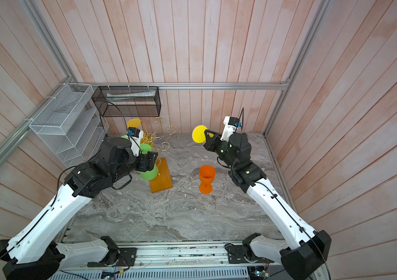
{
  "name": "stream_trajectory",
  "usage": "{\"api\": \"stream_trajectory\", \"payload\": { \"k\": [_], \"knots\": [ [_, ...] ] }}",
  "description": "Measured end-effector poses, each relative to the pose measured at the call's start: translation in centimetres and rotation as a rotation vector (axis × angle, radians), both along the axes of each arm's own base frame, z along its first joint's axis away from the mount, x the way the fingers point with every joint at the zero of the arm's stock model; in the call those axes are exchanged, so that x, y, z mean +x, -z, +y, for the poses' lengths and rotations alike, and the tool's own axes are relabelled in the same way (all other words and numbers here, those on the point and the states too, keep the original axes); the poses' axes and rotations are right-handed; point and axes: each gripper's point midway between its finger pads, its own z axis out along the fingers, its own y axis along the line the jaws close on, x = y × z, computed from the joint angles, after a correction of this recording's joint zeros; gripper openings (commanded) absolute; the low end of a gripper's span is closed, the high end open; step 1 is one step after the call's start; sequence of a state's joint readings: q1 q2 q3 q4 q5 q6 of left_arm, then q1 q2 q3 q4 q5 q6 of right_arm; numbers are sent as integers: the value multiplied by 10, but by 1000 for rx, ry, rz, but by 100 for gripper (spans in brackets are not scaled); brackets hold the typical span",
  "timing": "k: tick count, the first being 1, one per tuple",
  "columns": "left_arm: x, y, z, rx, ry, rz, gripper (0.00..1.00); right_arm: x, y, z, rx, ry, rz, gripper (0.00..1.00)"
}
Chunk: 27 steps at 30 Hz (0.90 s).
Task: Take the wine glass off the wine glass rack
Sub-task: Pick up the wine glass from the wine glass rack.
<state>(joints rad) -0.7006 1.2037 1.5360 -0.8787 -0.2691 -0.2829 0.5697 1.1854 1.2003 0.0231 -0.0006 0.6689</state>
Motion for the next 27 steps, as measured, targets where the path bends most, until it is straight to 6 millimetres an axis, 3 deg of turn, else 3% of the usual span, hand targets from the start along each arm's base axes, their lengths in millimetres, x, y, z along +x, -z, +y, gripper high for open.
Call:
{"api": "stream_trajectory", "payload": {
  "k": [10, 18, 27],
  "knots": [
    [-23, -7, -3, -116, 15, 22, 82, -44, 32, 42, -231, -72, -79, 0],
    [-45, 12, -11, -253, 39, 112, 82, -99, 50, 89, -435, -194, -226, 0],
    [-70, 25, -3, -474, 2, 182, 82, -146, 66, 116, -604, -260, -396, 0]
  ]
}}
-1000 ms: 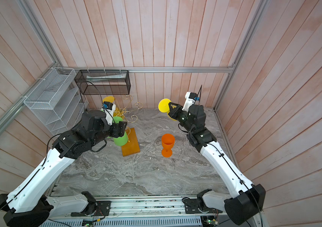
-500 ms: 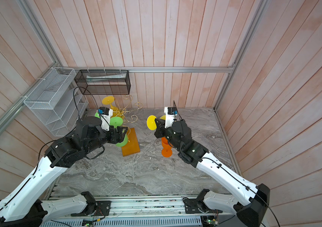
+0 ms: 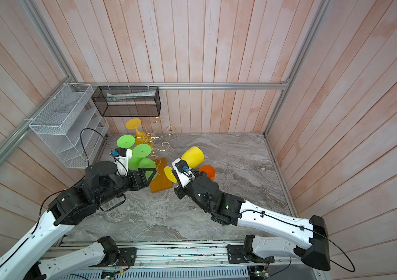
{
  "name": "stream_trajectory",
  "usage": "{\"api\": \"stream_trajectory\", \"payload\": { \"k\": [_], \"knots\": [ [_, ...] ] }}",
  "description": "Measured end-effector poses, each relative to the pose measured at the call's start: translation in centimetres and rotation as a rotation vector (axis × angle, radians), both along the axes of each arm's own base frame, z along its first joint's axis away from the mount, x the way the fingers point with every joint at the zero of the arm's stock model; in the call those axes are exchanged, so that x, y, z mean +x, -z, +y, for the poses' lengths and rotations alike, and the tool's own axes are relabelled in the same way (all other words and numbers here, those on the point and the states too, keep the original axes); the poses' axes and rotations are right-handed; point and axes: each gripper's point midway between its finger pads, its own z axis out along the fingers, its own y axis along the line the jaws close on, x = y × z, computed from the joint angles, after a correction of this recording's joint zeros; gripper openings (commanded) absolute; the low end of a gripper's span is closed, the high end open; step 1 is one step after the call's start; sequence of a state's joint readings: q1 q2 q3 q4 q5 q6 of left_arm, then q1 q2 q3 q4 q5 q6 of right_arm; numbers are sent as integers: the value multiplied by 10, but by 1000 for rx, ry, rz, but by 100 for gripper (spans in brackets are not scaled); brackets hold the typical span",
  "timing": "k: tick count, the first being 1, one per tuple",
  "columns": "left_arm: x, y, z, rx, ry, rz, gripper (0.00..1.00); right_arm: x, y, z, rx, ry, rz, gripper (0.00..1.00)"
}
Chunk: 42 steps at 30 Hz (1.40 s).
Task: Take the wine glass off the wine glass rack
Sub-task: Pick up the wine glass from the wine glass rack.
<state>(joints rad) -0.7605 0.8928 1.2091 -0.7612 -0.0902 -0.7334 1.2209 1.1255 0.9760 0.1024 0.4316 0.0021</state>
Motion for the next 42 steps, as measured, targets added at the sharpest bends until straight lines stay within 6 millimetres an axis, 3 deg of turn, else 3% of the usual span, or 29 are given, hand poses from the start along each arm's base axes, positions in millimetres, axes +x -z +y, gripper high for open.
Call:
{"api": "stream_trajectory", "payload": {
  "k": [10, 18, 34, 42],
  "knots": [
    [-10, 20, -6, -147, -23, 127, 80, -44, 25, 19, -162, -50, -149, 0],
    [-16, 35, -13, -226, -26, 229, 74, -62, 52, 24, -279, -74, -222, 0],
    [-33, 77, -35, -264, -72, 499, 73, -71, 87, 32, -417, -63, -293, 0],
    [-45, 98, -37, -246, -135, 616, 64, -67, 90, 31, -446, -30, -312, 0]
  ]
}}
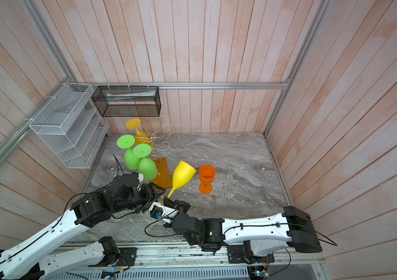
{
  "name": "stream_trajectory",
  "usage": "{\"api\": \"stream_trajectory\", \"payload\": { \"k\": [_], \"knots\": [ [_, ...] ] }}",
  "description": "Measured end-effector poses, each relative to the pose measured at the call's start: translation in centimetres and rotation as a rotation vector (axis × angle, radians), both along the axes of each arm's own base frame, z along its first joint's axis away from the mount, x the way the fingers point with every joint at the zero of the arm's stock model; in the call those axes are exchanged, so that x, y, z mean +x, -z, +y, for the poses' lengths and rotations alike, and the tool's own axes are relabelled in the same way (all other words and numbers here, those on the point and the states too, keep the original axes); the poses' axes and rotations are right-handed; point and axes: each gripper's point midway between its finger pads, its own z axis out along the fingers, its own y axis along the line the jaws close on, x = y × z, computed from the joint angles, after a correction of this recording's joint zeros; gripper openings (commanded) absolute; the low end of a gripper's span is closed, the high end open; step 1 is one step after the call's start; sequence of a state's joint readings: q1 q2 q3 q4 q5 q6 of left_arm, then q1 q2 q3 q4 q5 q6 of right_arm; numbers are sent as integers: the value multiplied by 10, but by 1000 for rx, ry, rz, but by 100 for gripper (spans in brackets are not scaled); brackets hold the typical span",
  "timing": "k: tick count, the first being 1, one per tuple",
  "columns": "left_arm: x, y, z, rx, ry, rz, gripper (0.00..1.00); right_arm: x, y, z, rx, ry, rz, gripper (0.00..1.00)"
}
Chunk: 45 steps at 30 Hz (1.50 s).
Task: Take the wine glass off the wine glass rack
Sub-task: Pick up the wine glass from the wine glass rack.
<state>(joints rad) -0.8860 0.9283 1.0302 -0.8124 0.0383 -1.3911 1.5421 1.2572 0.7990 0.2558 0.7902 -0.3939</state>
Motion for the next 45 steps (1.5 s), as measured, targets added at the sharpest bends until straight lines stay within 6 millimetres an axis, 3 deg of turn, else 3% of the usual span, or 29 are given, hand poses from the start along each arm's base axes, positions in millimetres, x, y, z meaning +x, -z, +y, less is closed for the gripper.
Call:
{"api": "stream_trajectory", "payload": {
  "k": [8, 16, 27, 45],
  "knots": [
    [-2, 0, 10, -41, -91, 42, 52, 2, -2, -1, 9, 18, -8, 0],
    [-3, 12, 15, -62, -161, 105, 50, 1, -1, 1, -3, 12, -21, 0],
    [-1, 14, 13, -101, -216, 156, 49, -2, 0, 3, -12, 0, -31, 0],
    [-2, 26, 13, -120, -255, 197, 36, -13, 17, 12, -86, -40, -64, 0]
  ]
}}
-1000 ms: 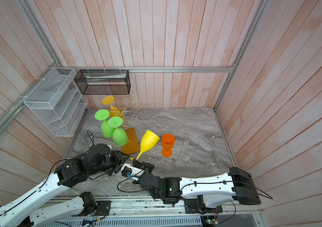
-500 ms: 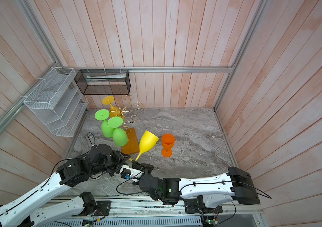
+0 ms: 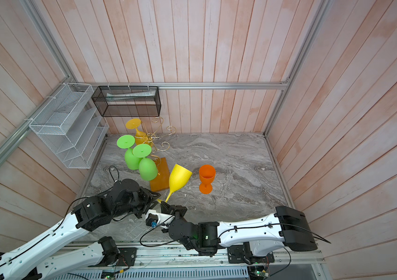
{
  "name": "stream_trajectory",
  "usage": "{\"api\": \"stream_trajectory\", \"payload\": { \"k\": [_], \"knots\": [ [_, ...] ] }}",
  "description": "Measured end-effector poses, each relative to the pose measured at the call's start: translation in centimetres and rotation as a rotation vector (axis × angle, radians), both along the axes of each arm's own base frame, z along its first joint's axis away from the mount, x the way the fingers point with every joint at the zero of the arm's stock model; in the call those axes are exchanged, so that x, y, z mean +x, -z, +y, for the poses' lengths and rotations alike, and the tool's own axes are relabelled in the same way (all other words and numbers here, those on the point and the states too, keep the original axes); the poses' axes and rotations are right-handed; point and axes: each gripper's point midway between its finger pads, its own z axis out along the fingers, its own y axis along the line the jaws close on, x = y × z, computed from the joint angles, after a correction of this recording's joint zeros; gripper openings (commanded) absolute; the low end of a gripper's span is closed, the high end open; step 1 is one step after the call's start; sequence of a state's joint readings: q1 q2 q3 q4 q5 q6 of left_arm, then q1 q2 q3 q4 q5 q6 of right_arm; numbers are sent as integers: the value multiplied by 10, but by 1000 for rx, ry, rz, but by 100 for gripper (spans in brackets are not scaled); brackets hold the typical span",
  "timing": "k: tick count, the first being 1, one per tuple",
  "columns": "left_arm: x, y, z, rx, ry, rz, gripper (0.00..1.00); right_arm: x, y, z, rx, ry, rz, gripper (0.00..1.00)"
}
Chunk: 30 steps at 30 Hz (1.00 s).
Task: Take the wine glass off the wine glass rack
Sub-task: Pick up the wine glass from the wine glass rack.
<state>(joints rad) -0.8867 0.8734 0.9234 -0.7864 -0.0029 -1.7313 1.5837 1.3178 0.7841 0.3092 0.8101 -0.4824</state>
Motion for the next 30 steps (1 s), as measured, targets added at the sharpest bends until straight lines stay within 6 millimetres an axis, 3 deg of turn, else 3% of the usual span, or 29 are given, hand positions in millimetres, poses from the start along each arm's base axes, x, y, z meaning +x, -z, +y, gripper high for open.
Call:
{"api": "stream_trajectory", "payload": {
  "k": [8, 17, 30],
  "knots": [
    [-4, 10, 5, 2, -13, 19, 24, -2, 1, 2, -10, -10, -9, 0],
    [-4, 16, 5, 5, -18, 28, 19, -4, 8, 6, -33, -24, -9, 0],
    [-3, 13, 5, -35, -34, 13, 3, -10, 10, 9, -36, -50, -2, 0]
  ]
}}
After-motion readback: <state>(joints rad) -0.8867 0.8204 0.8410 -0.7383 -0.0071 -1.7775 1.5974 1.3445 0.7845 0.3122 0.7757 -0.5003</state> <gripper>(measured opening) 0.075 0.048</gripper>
